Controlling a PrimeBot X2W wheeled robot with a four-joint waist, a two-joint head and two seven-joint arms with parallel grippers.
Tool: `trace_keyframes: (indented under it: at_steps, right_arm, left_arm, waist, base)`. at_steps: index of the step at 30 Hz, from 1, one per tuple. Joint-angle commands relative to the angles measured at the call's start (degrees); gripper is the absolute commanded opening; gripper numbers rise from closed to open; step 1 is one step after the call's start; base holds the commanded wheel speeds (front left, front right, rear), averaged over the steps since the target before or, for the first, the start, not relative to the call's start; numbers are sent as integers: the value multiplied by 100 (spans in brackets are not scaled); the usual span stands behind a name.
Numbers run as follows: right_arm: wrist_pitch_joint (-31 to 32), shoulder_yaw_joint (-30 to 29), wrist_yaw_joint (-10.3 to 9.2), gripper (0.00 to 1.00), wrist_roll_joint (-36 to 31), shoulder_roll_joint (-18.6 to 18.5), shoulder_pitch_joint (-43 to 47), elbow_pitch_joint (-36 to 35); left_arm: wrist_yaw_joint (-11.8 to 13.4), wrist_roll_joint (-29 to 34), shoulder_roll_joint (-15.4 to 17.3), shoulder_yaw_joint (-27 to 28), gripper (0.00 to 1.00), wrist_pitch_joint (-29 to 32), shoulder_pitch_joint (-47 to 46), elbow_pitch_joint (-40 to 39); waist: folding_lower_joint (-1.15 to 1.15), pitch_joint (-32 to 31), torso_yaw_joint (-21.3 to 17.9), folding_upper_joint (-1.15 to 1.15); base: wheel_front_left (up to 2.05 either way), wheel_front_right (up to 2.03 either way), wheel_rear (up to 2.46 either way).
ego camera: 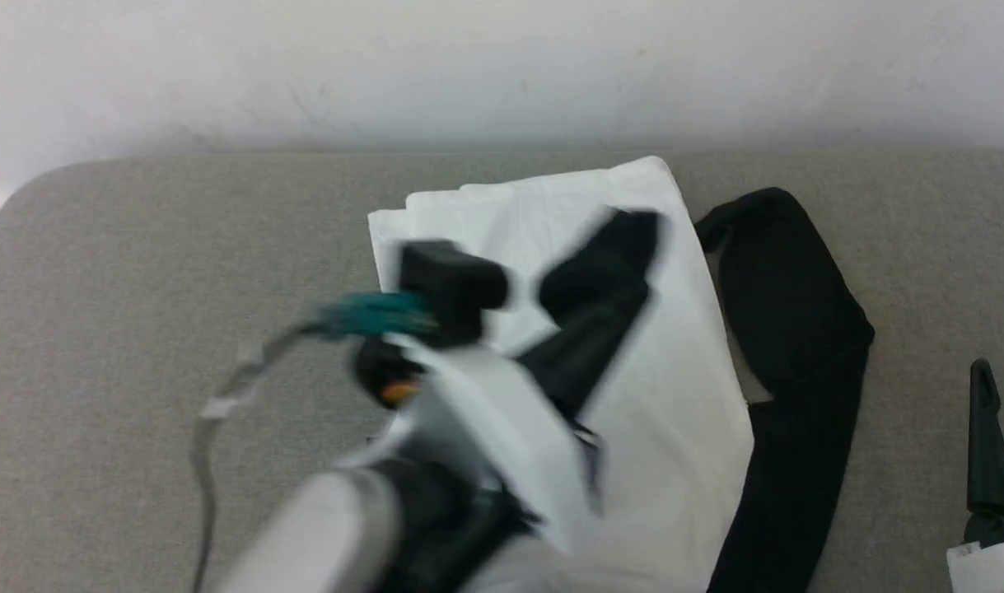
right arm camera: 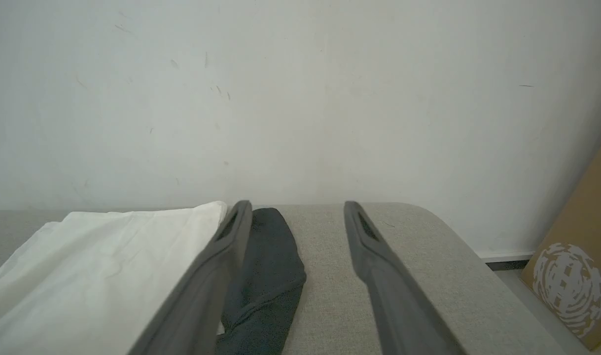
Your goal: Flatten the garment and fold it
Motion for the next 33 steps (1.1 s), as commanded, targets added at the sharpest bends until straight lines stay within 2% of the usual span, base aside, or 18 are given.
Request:
trace_keyframes:
  at_steps: [1, 4, 7, 15, 22, 23, 24, 25, 33]
  right_arm:
    - [-29, -32, -5, 100, 32, 15, -25, -16]
    - [-69, -49, -5, 100, 66, 15, -58, 10]
    - [-112, -4, -5, 100, 102, 15, -99, 50]
    - [-226, 138, -5, 100, 163, 15, -276, 215]
    - [-298, 389, -5, 100, 157, 15, -477, 412]
    - [-303, 385, -5, 100, 153, 15, -486, 428]
    - [-304, 365, -5, 100, 143, 15, -485, 440]
    - [-306, 340, -5, 100, 135, 15, -478, 446]
    - [-187, 167, -5, 100, 43, 15, -387, 293]
  left_arm:
    - [-98, 180, -186, -367, 0, -50, -134, 296]
    - [-225, 389, -557, -1022, 0, -136, -184, 960]
    - [-371, 635, -750, -1585, 0, -296, -231, 1665]
    - [-860, 1225, -929, -2940, 0, -610, -346, 3675]
    - [-701, 1096, -970, -3060, 2, -1070, -344, 4853]
    - [-674, 1033, -971, -3063, 39, -1170, -365, 4881]
    - [-657, 956, -972, -3084, 88, -1251, -398, 4878]
    - [-634, 850, -972, -3098, 100, -1320, -431, 4844]
    - [-576, -342, -974, -3142, 100, -1339, -868, 3879]
  waist:
    - [0, 127, -107, 0]
    - [0, 273, -220, 0]
    - [0, 428, -344, 0]
    - [0, 743, -659, 0]
    - [0, 927, -858, 0]
    - [0, 934, -852, 0]
    - [0, 936, -829, 0]
    - [0, 932, -802, 0]
    - [0, 802, -451, 0]
  base:
    - [0, 0, 0]
    - [0, 0, 0]
    - [0, 0, 0]
    - [0, 0, 0]
    - [0, 0, 0]
    - [0, 0, 0]
    - [0, 0, 0]
    - [0, 0, 0]
    - [0, 0, 0]
